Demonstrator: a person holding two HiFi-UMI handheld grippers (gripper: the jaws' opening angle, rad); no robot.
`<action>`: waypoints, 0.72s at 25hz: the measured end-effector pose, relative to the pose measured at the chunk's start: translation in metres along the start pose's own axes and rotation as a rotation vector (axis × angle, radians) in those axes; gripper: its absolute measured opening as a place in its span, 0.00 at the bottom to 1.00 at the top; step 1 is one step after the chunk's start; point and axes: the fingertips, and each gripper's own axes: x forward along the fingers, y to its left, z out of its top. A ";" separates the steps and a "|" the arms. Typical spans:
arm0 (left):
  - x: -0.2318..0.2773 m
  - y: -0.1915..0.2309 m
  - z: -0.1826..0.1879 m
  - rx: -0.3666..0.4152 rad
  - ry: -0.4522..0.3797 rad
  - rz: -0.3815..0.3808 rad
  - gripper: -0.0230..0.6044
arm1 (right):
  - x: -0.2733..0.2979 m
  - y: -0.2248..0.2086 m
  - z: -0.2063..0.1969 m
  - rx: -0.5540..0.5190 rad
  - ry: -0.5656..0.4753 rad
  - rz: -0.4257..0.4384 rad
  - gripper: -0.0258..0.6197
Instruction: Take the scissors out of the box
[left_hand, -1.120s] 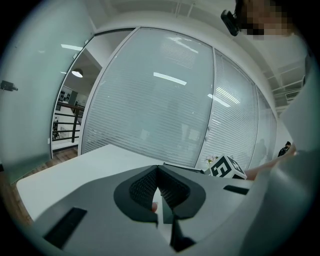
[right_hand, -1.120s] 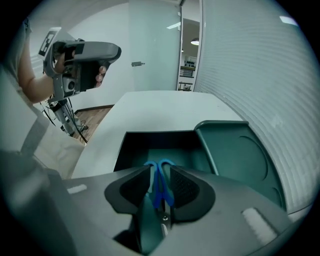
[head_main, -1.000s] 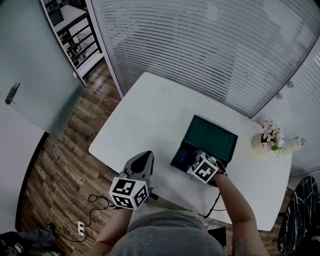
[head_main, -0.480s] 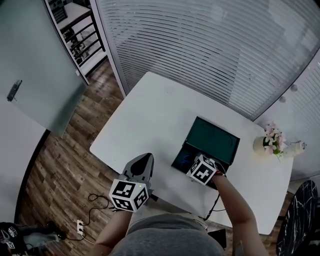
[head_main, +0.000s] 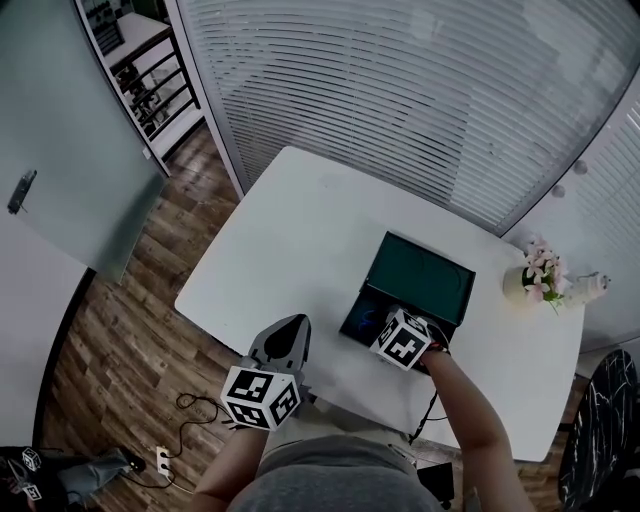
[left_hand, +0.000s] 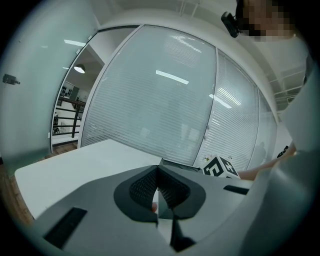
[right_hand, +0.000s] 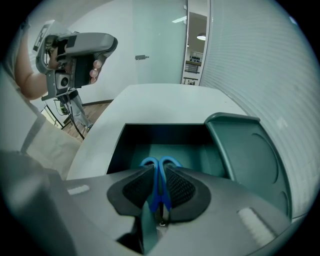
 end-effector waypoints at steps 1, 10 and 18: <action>-0.001 -0.001 0.000 0.002 0.001 -0.005 0.05 | -0.002 0.000 0.001 0.006 -0.007 -0.007 0.18; -0.012 -0.009 0.003 0.017 -0.001 -0.037 0.05 | -0.031 0.000 0.011 0.035 -0.078 -0.103 0.17; -0.030 -0.018 0.007 0.035 -0.007 -0.075 0.05 | -0.060 0.006 0.022 0.051 -0.153 -0.213 0.17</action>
